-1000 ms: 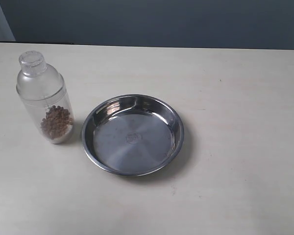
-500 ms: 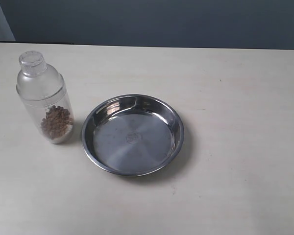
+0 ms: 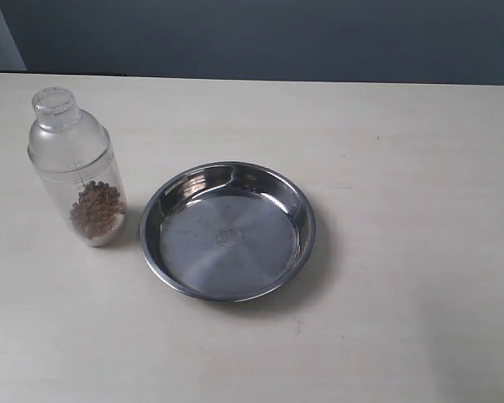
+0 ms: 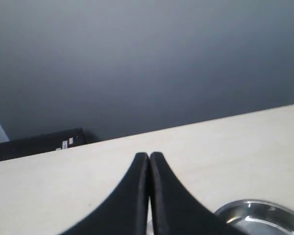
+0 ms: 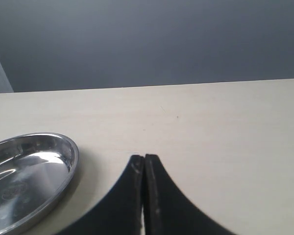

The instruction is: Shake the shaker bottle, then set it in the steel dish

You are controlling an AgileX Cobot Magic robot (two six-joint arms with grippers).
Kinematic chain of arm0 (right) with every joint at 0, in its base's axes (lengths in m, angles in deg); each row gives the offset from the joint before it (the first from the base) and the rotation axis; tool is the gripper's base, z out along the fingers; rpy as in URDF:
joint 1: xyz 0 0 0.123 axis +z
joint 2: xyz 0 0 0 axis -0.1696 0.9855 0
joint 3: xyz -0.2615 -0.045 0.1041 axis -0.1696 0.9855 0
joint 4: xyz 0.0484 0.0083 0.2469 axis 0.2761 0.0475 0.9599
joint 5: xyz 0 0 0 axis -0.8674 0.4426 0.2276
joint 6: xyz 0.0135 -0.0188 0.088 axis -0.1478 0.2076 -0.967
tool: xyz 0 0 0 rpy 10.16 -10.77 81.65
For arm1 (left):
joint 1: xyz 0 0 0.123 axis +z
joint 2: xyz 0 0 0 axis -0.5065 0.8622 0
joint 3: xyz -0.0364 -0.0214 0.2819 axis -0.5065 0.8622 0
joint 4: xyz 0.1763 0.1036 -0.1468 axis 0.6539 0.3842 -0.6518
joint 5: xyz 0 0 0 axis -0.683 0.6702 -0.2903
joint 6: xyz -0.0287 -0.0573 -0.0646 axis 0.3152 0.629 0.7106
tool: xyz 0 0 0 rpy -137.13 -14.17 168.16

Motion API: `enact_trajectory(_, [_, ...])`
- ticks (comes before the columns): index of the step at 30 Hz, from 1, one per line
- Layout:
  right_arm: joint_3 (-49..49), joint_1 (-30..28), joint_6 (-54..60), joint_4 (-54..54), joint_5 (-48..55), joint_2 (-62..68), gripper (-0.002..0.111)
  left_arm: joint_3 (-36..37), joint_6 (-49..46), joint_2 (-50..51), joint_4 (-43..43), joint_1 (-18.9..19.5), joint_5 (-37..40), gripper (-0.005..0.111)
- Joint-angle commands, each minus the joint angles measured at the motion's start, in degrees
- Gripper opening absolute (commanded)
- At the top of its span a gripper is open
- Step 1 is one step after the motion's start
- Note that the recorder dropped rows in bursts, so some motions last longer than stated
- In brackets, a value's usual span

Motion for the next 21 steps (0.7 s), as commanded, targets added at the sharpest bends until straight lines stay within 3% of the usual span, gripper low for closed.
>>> enact_trajectory(1, [0.07, -0.24, 0.00, 0.22, -0.79, -0.25, -0.001, -11.18, 7.38, 8.29, 7.92, 0.23, 12.36, 0.000])
enact_trajectory(4, [0.07, -0.24, 0.00, 0.22, -0.68, -0.25, -0.001, -13.08, 7.38, 11.17, 8.05, 0.23, 12.42, 0.001])
enact_trajectory(9, [0.07, -0.24, 0.00, 0.22, -0.68, -0.25, -0.001, -9.91, 6.32, 10.70, 8.06, 0.23, 2.48, 0.013])
enact_trajectory(12, [0.07, -0.24, 0.00, 0.22, -0.68, -0.25, -0.001, -0.95, 6.32, 6.78, 3.66, 0.23, -13.27, 0.017])
enact_trajectory(16, [0.07, -0.24, 0.00, 0.22, -0.68, -0.25, -0.001, 16.58, 6.32, 3.42, 1.58, -0.04, -32.11, 0.017])
enact_trajectory(19, [0.07, -0.24, 0.00, 0.22, -0.68, -0.25, -0.001, 29.13, 7.41, 5.26, 0.94, -0.05, -46.78, 0.017])
enact_trajectory(20, [0.07, -0.24, 0.00, 0.22, -0.68, -0.25, -0.001, 34.85, 9.70, 7.83, 1.40, -0.05, -56.81, 0.017])
enact_trajectory(21, [0.07, -0.24, 0.00, 0.22, -0.77, -0.25, -0.001, 36.30, 11.25, 8.95, 3.46, -0.05, -60.35, 0.019])
